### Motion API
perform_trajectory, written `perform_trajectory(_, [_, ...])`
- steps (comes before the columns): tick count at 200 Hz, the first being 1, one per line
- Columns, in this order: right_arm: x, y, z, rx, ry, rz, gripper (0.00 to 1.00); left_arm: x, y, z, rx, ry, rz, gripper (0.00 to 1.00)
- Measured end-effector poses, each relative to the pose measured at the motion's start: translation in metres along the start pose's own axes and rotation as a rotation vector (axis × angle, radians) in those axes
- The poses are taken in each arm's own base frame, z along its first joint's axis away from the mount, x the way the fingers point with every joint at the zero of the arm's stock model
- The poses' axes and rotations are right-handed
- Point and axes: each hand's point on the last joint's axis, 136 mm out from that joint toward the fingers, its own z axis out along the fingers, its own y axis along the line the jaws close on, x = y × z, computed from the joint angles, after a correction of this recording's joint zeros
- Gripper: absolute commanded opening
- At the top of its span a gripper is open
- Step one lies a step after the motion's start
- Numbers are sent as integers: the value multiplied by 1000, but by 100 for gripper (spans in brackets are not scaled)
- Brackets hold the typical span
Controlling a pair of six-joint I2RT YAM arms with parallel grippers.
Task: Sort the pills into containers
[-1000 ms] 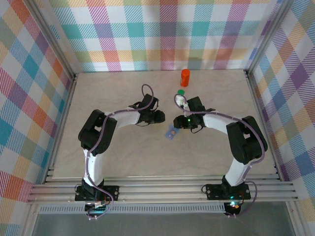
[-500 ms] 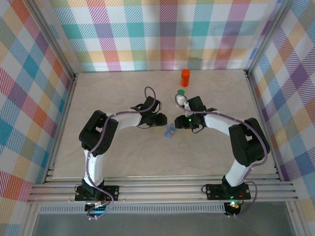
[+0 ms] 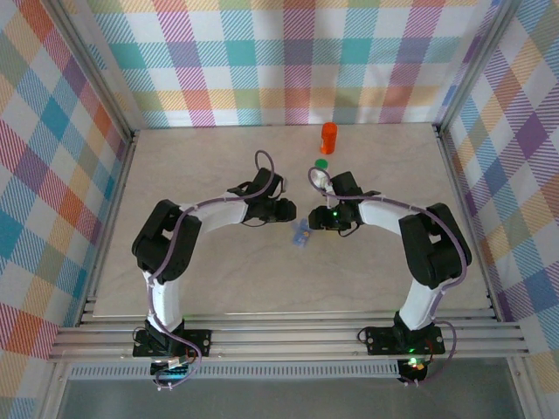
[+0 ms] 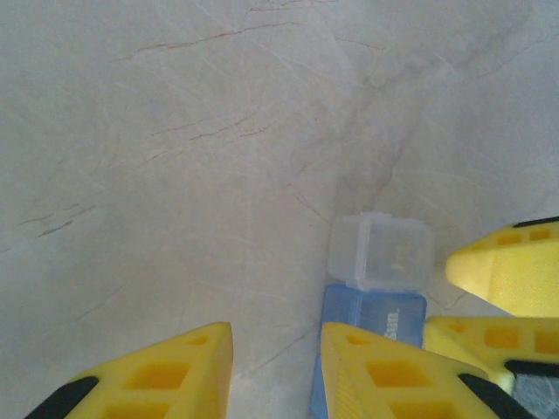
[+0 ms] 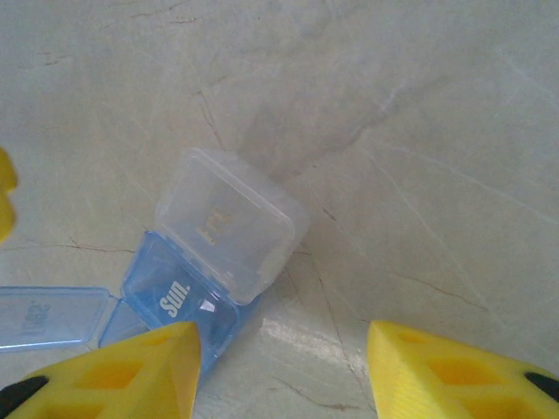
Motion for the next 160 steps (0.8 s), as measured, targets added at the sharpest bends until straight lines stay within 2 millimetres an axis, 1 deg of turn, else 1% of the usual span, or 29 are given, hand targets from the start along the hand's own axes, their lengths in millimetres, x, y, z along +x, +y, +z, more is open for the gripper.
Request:
perform_trajectory(29, [-1, 5, 0, -29, 0, 8, 50, 7, 4, -7, -20, 14, 4, 32])
perform_trajectory(72, [-5, 13, 0, -72, -12, 24, 48, 23, 21, -4, -77, 47, 4, 32])
perform_trajectory(91, [-6, 17, -1, -92, -15, 32, 48, 27, 23, -3, -81, 57, 2, 32])
perform_trajectory(127, [-8, 23, -1, -124, -22, 52, 47, 29, 15, -1, -28, 63, -18, 32])
perform_trajectory(160, [-3, 25, 2, -155, -14, 89, 47, 29, -2, 0, 61, 68, -44, 33])
